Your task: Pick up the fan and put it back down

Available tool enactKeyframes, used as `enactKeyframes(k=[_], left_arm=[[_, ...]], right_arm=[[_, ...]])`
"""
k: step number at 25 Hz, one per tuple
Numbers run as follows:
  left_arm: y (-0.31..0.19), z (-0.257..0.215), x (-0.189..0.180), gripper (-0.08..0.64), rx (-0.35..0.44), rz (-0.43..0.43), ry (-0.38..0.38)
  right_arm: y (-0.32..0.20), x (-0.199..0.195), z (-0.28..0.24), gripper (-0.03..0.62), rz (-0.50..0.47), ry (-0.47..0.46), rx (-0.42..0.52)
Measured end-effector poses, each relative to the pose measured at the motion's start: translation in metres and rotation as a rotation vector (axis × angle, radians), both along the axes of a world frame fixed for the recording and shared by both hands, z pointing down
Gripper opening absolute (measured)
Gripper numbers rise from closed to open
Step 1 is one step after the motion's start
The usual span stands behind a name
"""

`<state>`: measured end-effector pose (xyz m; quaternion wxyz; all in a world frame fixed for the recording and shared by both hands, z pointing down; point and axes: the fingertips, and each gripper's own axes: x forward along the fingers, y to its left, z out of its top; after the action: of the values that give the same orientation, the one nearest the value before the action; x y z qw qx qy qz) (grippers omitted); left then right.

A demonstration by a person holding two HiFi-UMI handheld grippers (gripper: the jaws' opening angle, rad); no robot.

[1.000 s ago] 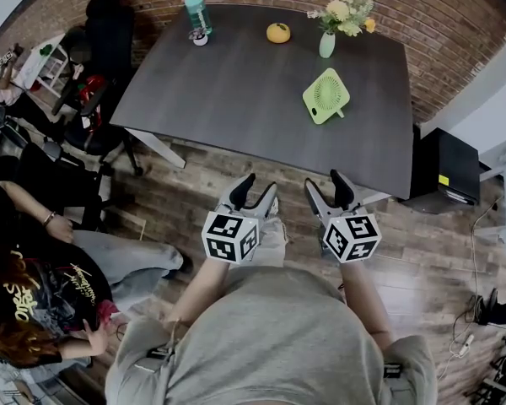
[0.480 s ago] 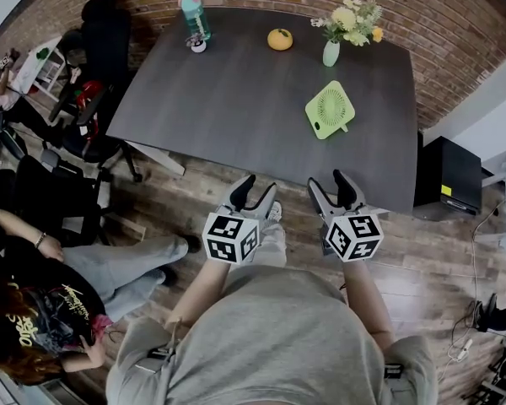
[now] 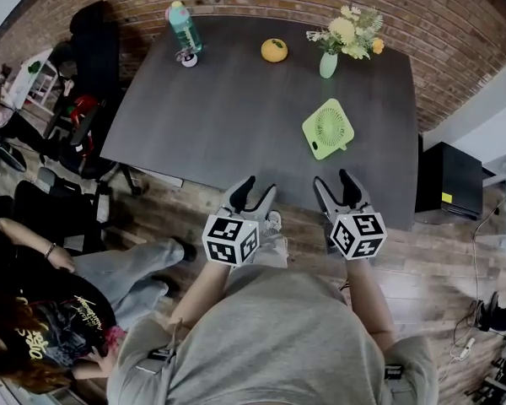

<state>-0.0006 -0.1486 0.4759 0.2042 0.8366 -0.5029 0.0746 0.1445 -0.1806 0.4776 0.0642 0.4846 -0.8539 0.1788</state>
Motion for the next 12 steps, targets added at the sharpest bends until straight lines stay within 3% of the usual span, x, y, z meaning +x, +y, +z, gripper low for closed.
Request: enactKeyframes(k=[12], left_arm=[[-0.055,0.008,0.003,0.202,-0.034,0.046,-0.007]], right_arm=[[-0.063,0.019,0.018,0.281,0.066,0.019,-0.037]])
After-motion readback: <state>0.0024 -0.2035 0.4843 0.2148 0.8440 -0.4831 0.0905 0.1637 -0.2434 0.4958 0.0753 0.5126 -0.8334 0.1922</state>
